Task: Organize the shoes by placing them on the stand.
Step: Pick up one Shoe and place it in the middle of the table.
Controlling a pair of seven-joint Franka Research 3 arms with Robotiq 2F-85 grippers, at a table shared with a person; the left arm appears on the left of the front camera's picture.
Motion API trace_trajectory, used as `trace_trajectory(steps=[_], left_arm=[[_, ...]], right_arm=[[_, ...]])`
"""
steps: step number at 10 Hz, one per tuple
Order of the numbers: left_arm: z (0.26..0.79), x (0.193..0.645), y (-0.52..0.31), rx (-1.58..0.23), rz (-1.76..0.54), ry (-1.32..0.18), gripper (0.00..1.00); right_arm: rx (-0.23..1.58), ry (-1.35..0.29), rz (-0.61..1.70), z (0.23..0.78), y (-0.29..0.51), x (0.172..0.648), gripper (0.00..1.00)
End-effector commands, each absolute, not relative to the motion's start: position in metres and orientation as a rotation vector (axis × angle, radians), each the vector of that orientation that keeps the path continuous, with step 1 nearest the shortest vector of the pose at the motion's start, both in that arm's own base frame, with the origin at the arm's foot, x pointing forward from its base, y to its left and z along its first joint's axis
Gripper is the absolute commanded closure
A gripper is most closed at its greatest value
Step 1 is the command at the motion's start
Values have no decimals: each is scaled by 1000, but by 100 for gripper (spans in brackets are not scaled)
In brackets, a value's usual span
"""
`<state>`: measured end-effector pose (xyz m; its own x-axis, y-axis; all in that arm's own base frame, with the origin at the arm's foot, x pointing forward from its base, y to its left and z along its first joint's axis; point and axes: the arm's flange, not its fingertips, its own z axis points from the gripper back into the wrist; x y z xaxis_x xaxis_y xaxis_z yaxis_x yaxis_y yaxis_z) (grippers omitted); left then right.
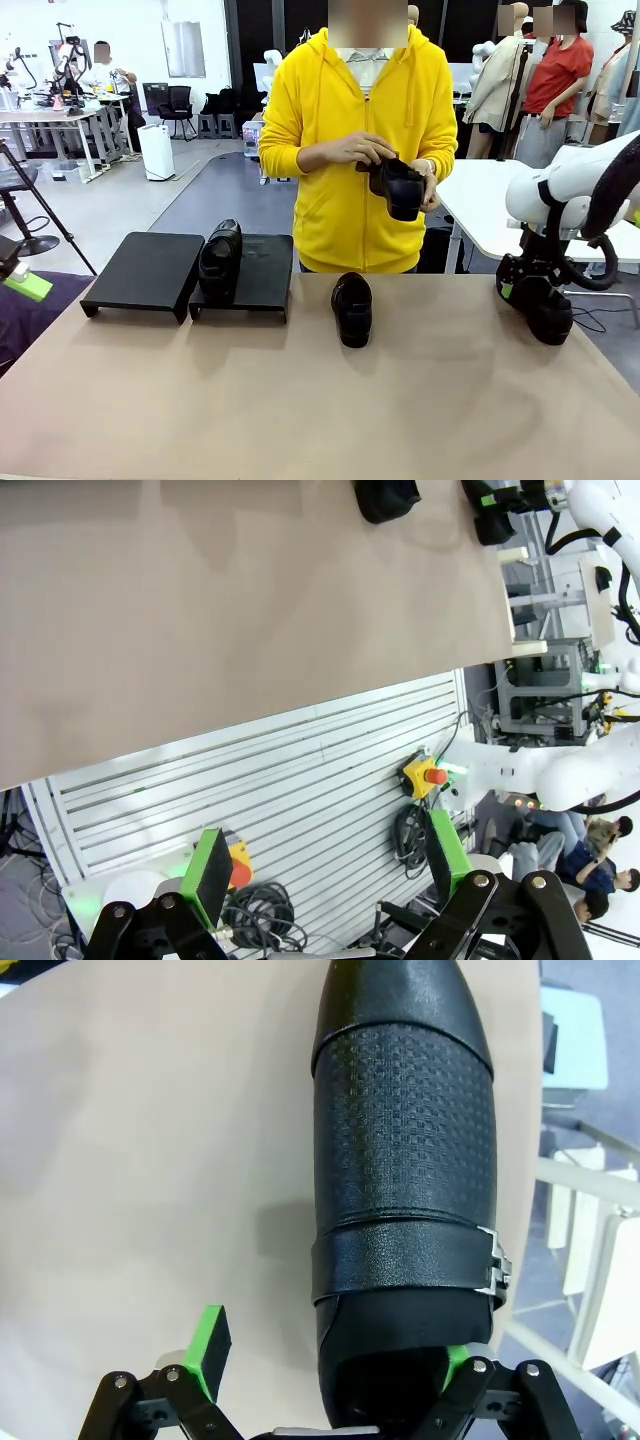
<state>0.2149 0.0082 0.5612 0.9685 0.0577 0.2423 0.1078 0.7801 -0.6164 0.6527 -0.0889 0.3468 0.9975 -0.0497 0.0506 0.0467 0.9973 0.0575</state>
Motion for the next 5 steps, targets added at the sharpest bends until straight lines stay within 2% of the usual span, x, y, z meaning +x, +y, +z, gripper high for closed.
trace_trajectory(steps=[1, 2, 5], left_arm=[[564, 214, 10, -695, -39, -255, 0], [564, 214, 10, -695, -39, -255, 0], [564, 214, 10, -695, -39, -255, 0]], right_arm=[[92, -70, -31, 352, -89, 654, 43], [96, -67, -15, 353, -89, 653, 100], [96, -59, -5, 353, -88, 653, 100]])
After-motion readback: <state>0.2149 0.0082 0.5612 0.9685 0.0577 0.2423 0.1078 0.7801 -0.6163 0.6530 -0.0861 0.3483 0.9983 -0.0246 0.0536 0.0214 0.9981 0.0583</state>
